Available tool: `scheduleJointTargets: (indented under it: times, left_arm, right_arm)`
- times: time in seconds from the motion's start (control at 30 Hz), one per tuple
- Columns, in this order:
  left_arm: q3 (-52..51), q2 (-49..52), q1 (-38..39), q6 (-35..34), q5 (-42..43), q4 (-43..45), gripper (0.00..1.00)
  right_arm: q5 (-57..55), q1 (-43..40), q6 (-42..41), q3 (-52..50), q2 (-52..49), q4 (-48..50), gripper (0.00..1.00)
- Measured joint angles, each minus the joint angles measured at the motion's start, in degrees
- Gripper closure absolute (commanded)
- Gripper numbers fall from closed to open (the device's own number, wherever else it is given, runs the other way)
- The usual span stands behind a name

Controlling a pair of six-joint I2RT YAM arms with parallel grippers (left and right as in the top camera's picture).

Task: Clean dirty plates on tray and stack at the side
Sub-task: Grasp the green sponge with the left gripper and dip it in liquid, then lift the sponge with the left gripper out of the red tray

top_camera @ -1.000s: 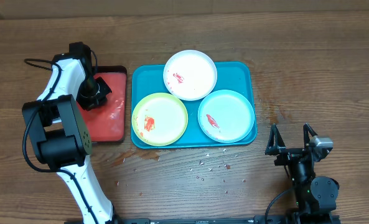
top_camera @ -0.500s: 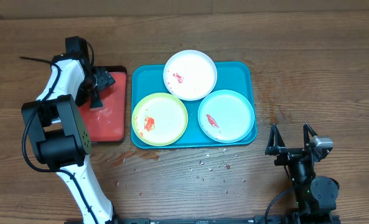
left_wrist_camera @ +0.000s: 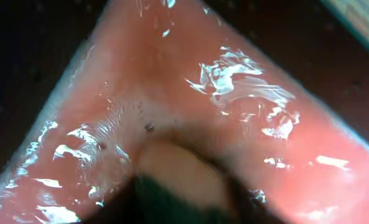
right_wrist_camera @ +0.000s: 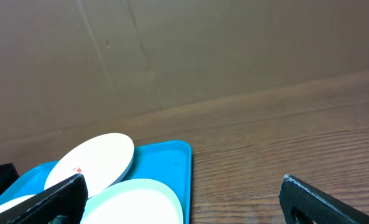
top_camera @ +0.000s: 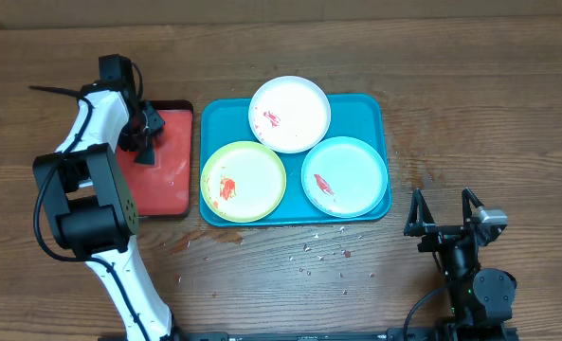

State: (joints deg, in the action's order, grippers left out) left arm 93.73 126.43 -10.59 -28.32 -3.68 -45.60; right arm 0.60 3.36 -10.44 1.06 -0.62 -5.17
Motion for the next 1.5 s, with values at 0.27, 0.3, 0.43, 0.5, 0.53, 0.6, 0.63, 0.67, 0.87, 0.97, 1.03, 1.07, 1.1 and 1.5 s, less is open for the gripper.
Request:
scheduleJointTargets:
  times: [0.27, 0.3, 0.43, 0.5, 0.53, 0.6, 0.63, 0.67, 0.87, 0.97, 1.03, 1.07, 1.1, 1.5]
  left_arm:
    - [0.5, 0.0, 0.2, 0.0, 0.8, -7.6, 0.22]
    - [0.5, 0.0, 0.2, -0.1, 1.1, -8.3, 0.33]
    - [0.5, 0.0, 0.2, -0.1, 1.8, -9.4, 0.8]
    - [0.5, 0.0, 0.4, -0.3, 1.9, -9.3, 0.96]
    - [0.5, -0.1, 0.4, -0.2, 1.9, -9.2, 0.96]
    - [0.5, -0.1, 0.5, 0.0, 2.0, -9.2, 0.96]
    - [0.5, -0.1, 0.5, 0.0, 2.0, -9.3, 0.96]
    - [0.6, -0.1, 0.5, 0.0, 2.0, -9.5, 0.96]
    - [2.5, 0.3, 0.4, 0.8, 1.3, -15.7, 0.96]
    - [6.3, 0.5, 0.4, 2.1, 1.0, -20.4, 0.96]
    - [10.7, 0.5, 0.4, 2.9, 0.8, -23.6, 0.96]
    - [12.6, 0.4, 0.4, 3.1, 0.7, -24.8, 0.96]
    - [14.6, 0.3, 0.4, 3.1, 0.6, -26.1, 0.96]
    - [23.7, -10.3, 0.4, 3.5, 0.5, -33.6, 0.96]
  right_arm:
    - [0.0, 0.0, 0.0, 0.0, 0.0, 0.0, 0.0]
    - [0.0, 0.0, 0.0, 0.0, 0.0, 0.0, 0.0]
    - [0.0, 0.0, 0.0, 0.0, 0.0, 0.0, 0.0]
    - [0.0, 0.0, 0.0, 0.0, 0.0, 0.0, 0.0]
    - [0.0, 0.0, 0.0, 0.0, 0.0, 0.0, 0.0]
    - [0.0, 0.0, 0.0, 0.0, 0.0, 0.0, 0.0]
    - [0.0, 0.0, 0.0, 0.0, 0.0, 0.0, 0.0]
    - [0.0, 0.0, 0.0, 0.0, 0.0, 0.0, 0.0]
    - [0.0, 0.0, 0.0, 0.0, 0.0, 0.0, 0.0]
    - [0.0, 0.0, 0.0, 0.0, 0.0, 0.0, 0.0]
    - [0.0, 0.0, 0.0, 0.0, 0.0, 0.0, 0.0]
    - [0.0, 0.0, 0.0, 0.0, 0.0, 0.0, 0.0]
    - [0.0, 0.0, 0.0, 0.0, 0.0, 0.0, 0.0]
    - [0.0, 0.0, 0.0, 0.0, 0.0, 0.0, 0.0]
